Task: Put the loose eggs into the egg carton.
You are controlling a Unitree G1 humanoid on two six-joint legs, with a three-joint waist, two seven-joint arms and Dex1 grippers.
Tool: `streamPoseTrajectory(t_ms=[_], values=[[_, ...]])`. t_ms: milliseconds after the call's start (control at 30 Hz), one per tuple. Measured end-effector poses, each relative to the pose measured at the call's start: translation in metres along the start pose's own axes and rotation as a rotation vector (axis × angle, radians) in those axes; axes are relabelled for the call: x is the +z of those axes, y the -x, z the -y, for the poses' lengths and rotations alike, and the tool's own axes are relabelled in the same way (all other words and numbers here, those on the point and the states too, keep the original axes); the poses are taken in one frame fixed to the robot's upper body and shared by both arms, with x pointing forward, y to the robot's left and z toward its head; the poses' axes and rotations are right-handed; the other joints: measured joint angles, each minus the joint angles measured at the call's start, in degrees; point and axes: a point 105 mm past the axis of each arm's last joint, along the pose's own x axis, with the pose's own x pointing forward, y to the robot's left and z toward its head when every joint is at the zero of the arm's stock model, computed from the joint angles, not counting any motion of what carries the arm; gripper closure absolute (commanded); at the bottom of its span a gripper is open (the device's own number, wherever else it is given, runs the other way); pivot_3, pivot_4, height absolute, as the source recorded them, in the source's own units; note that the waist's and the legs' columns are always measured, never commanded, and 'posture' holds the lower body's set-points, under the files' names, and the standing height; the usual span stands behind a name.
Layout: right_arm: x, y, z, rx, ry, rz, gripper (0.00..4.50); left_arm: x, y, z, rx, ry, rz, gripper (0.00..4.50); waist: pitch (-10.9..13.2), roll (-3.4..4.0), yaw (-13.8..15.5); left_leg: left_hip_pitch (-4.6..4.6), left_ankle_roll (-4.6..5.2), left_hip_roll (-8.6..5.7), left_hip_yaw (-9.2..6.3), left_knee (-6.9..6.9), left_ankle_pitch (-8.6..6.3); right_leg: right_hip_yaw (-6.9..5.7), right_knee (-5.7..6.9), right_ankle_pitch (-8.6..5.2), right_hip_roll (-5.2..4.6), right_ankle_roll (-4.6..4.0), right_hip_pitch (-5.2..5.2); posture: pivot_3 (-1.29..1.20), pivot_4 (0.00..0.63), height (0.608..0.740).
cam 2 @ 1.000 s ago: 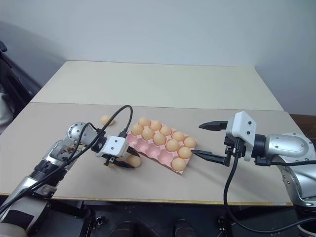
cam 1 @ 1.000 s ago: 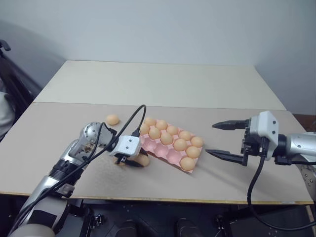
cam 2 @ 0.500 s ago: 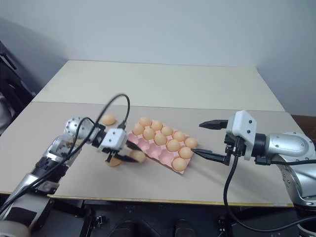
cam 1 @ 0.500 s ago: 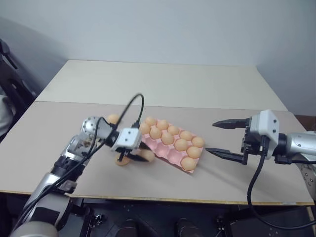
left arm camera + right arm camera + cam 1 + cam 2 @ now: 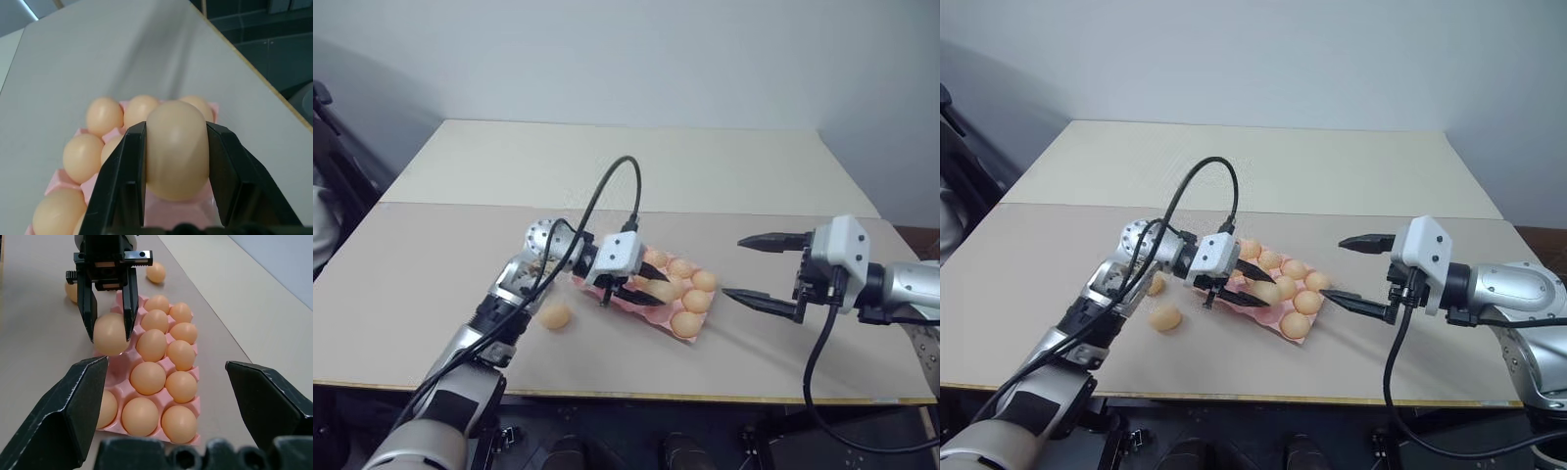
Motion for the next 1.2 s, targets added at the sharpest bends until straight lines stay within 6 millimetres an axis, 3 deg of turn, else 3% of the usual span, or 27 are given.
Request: streamPoseTrajectory(t_ms=[200, 233, 467, 700, 800, 1000, 1200], values=[[0.0, 0.0, -0.001, -0.008, 0.002, -0.003, 0.0, -0.011, -0.006, 0.0, 0.023, -0.016, -0.053, 2.97, 0.0, 0.0, 0.06, -0.02, 0.0, -0.04, 0.0, 0.05, 0.0, 0.0, 0.0, 0.01, -0.03, 0.05, 0.01, 0.0, 0.15, 0.74], [0.0, 0.0, -0.001, -0.009, 0.002, -0.003, 0.0, -0.014, -0.008, -0.001, 0.038, -0.016, -0.062, 2.32, 0.0, 0.0, 0.07, -0.03, 0.0, -0.04, 0.0, 0.04, 0.0, 0.0, -0.01, 0.01, -0.03, 0.05, 0.01, 0.0, 0.15, 0.74], [0.0, 0.0, -0.001, -0.01, 0.002, -0.003, 0.0, -0.018, -0.018, 0.003, 0.059, -0.01, -0.047, 0.09, 0.0, 0.0, 0.03, -0.04, 0.01, -0.04, 0.0, 0.05, 0.0, 0.01, -0.01, 0.02, -0.03, 0.06, 0.0, 0.0, 0.15, 0.74], [0.0, 0.0, -0.001, -0.008, 0.003, -0.002, 0.0, -0.011, -0.006, 0.001, 0.081, 0.0, -0.018, 0.04, 0.0, 0.0, 0.02, -0.04, 0.01, -0.04, 0.0, 0.04, 0.0, 0.01, -0.01, 0.01, -0.03, 0.06, 0.0, 0.0, 0.15, 0.74], [0.001, 0.0, 0.0, 0.0, 0.003, 0.0, 0.0, -0.007, 0.014, -0.003, 0.115, 0.036, 0.005, 0.04, 0.0, 0.01, -0.13, -0.03, 0.01, -0.03, 0.0, 0.05, 0.0, 0.01, 0.01, 0.01, -0.03, 0.06, -0.01, 0.0, 0.15, 0.74], [0.0, 0.001, 0.004, 0.021, -0.003, 0.0, 0.0, 0.003, 0.102, -0.011, 0.267, 0.107, 0.026, 0.04, 0.0, 0.02, -0.26, -0.02, 0.01, -0.01, 0.0, 0.04, 0.0, 0.0, 0.01, 0.01, -0.03, 0.07, -0.03, 0.0, 0.15, 0.74], [-0.001, -0.001, 0.001, 0.088, -0.024, 0.01, 0.0, -0.002, 0.173, 0.015, 0.384, 0.208, -0.036, 0.04, 0.01, 0.04, -0.24, -0.03, 0.01, 0.04, 0.03, 0.03, -0.01, -0.01, -0.01, 0.01, -0.02, 0.07, -0.04, 0.0, 0.15, 0.74]])
